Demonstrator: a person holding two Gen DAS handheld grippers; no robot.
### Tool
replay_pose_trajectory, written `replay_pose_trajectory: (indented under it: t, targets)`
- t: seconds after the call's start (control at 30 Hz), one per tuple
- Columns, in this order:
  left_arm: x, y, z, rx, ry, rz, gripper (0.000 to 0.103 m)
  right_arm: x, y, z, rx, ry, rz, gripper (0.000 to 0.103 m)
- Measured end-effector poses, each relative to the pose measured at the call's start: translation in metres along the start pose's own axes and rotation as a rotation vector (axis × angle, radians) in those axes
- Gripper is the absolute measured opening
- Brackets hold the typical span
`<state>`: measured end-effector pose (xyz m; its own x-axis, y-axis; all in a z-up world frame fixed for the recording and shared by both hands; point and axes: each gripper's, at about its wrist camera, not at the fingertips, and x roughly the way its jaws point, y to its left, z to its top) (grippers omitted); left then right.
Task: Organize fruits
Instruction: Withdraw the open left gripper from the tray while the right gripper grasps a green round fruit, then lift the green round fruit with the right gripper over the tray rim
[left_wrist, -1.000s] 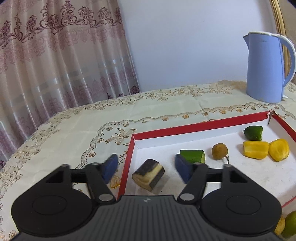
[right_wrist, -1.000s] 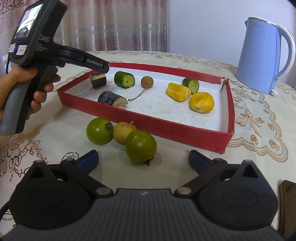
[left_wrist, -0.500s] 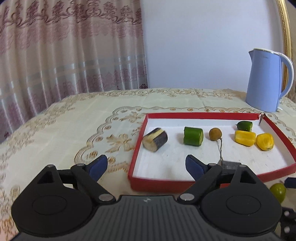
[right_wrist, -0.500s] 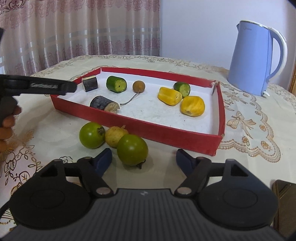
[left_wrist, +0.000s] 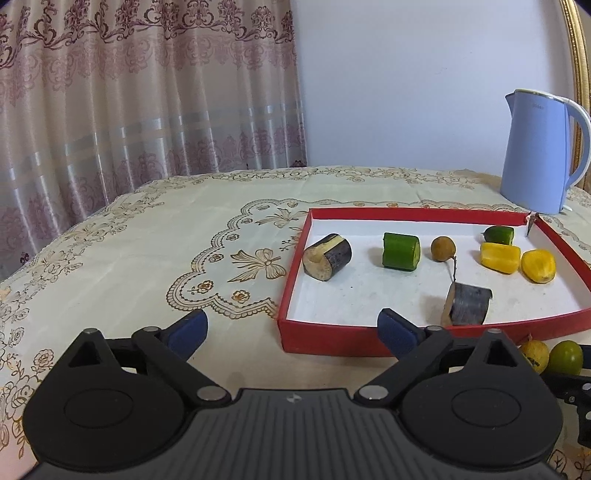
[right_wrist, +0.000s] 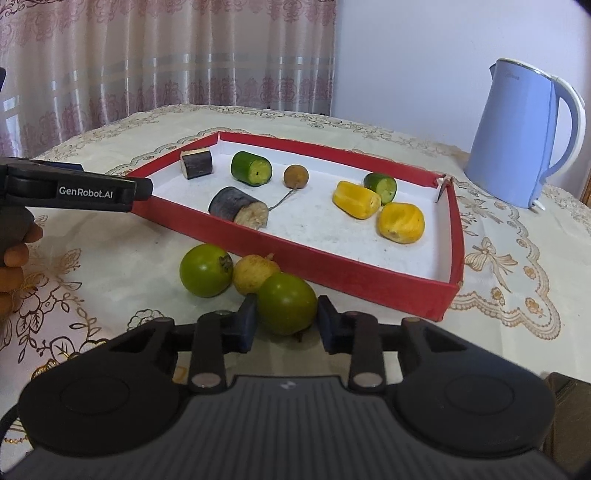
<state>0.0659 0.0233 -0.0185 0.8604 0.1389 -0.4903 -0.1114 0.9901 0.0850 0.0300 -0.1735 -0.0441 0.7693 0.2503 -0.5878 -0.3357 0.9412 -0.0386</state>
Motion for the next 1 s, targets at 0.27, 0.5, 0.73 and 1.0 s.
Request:
replay_pose_trajectory:
  t: [0.27, 0.5, 0.73, 1.0]
  targets:
    - [-0.001, 0.002, -0.001, 0.005, -0.006, 0.012, 0.099, -0.009, -0.004, -0.004, 0.01, -0.008, -0.026, 0.032]
    - [-0.002, 0.001, -0.003, 0.019, -0.006, 0.019, 0.099, -0.016, -0.01, -0.004, 0.027, -0.029, -0.036, 0.032]
    - [-0.001, 0.001, -0.004, 0.022, -0.008, 0.028, 0.102, -0.024, -0.012, 0.002, 0.045, -0.063, -0.023, 0.032]
    - [-0.002, 0.001, -0.007, 0.015, -0.02, 0.028, 0.103, -0.025, -0.019, 0.01, 0.092, -0.103, -0.025, 0.032]
